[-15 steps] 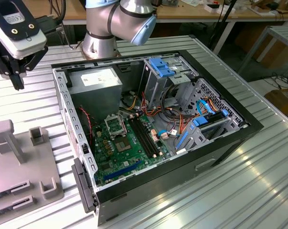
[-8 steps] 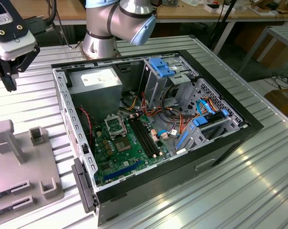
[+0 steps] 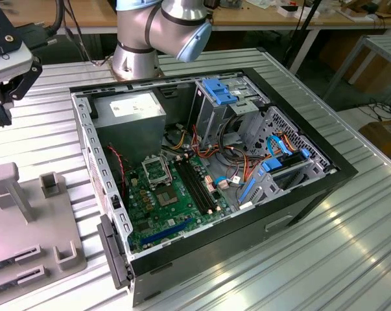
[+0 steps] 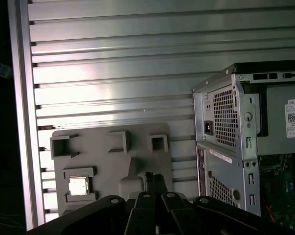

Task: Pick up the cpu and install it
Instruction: 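Reach for the cpu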

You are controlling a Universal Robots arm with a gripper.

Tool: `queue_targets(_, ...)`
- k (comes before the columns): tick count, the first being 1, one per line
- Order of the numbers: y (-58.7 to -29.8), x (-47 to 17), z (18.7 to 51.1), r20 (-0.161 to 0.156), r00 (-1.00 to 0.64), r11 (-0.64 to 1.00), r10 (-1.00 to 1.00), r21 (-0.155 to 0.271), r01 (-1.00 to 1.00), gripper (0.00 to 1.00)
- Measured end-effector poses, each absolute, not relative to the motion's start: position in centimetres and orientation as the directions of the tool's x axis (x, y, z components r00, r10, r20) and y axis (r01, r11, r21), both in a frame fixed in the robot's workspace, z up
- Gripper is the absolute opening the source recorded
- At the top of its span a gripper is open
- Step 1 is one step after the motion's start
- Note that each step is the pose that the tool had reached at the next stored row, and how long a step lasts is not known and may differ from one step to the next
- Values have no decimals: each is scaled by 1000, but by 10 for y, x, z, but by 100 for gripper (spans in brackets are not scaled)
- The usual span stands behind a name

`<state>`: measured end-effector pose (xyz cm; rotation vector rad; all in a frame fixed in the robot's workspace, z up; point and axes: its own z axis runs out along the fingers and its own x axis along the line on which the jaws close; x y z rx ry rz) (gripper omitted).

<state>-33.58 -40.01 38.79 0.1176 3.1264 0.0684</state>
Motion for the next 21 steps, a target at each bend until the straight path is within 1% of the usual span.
queue_targets(21,-400,-347,388,-9,-997,996,75,44,75,11)
